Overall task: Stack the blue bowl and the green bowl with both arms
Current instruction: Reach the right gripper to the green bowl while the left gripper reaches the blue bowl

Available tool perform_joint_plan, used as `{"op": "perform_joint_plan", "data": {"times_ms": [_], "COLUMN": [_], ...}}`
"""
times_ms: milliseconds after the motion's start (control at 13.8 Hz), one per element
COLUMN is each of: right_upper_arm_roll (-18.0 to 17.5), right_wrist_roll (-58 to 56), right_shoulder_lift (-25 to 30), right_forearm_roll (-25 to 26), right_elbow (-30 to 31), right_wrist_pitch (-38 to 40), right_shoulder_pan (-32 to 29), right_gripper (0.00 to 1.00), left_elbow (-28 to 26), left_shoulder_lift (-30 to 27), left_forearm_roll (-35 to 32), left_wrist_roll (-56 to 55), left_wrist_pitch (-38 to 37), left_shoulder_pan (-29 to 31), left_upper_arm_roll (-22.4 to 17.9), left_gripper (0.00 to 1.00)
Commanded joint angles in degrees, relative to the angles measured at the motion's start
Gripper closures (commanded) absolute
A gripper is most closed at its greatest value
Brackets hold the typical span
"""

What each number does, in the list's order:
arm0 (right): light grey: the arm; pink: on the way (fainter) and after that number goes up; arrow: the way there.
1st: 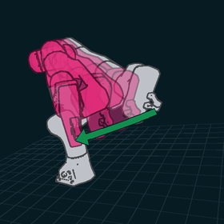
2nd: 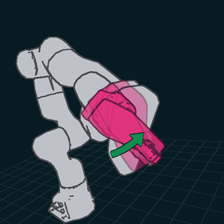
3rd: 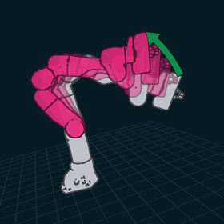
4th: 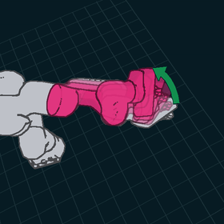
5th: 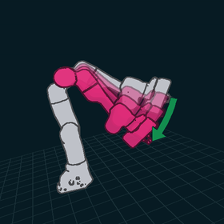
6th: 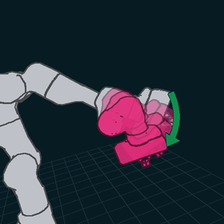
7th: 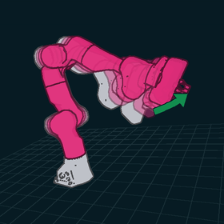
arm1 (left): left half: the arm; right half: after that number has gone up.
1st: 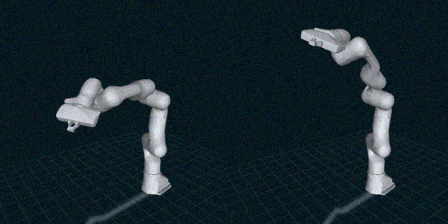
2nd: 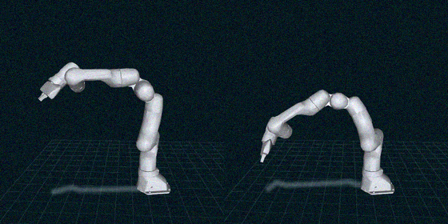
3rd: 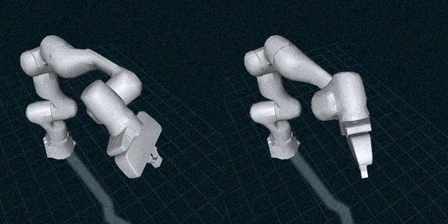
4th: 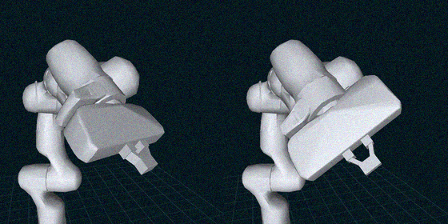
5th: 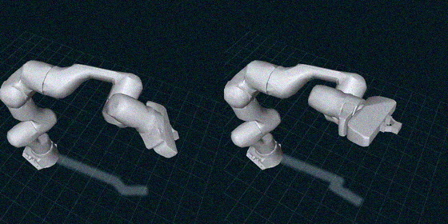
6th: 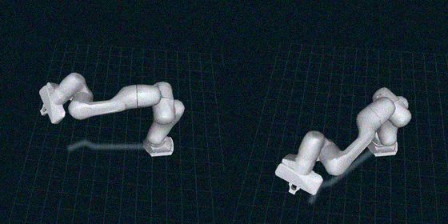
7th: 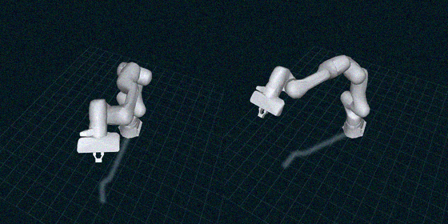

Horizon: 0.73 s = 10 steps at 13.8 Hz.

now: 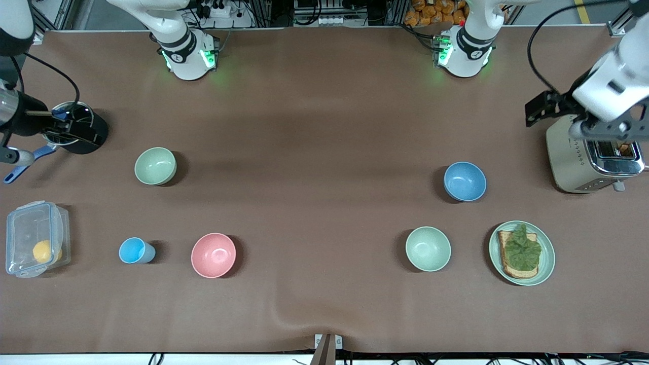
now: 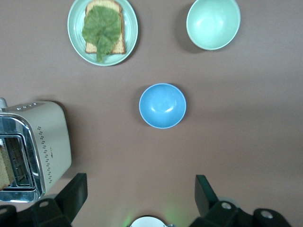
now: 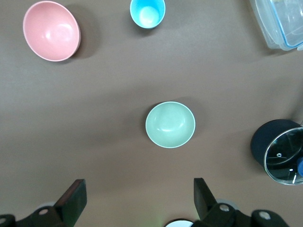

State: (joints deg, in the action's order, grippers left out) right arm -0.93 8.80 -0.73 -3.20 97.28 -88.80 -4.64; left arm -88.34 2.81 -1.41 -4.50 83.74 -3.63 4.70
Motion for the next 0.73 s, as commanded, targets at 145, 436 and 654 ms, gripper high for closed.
{"op": "perform_joint_plan", "data": {"times_ms": [145,436,654], "right_upper_arm_roll": [-0.56,-0.57,-0.56], "right_wrist_roll": [0.17,-0.36,-4.48], "right_shoulder_lift": [1.96,1.87,1.87], "right_forearm_roll": [0.92,0.83,0.83], "right_elbow": [8.62,14.33,20.39], "right_wrist_pitch": [-7.07,-12.26,-18.84], "right_shoulder_pan": [-1.16,-1.34,-2.82], "right_gripper": [0.0,0.0,0.0], "left_elbow": [-3.68,-3.86,-5.52], "left_shoulder_lift": [8.15,16.86,22.23], "left_forearm_roll": [0.18,-2.19,-4.12], "left_wrist_roll": [1.86,1.86,1.86], "left_wrist_pitch": [5.28,8.45,12.57], "left_shoulder_pan": [2.14,2.05,2.23], "left_upper_arm_roll": [0.05,0.05,0.05], "left_gripper": [0.0,0.0,0.0]}}
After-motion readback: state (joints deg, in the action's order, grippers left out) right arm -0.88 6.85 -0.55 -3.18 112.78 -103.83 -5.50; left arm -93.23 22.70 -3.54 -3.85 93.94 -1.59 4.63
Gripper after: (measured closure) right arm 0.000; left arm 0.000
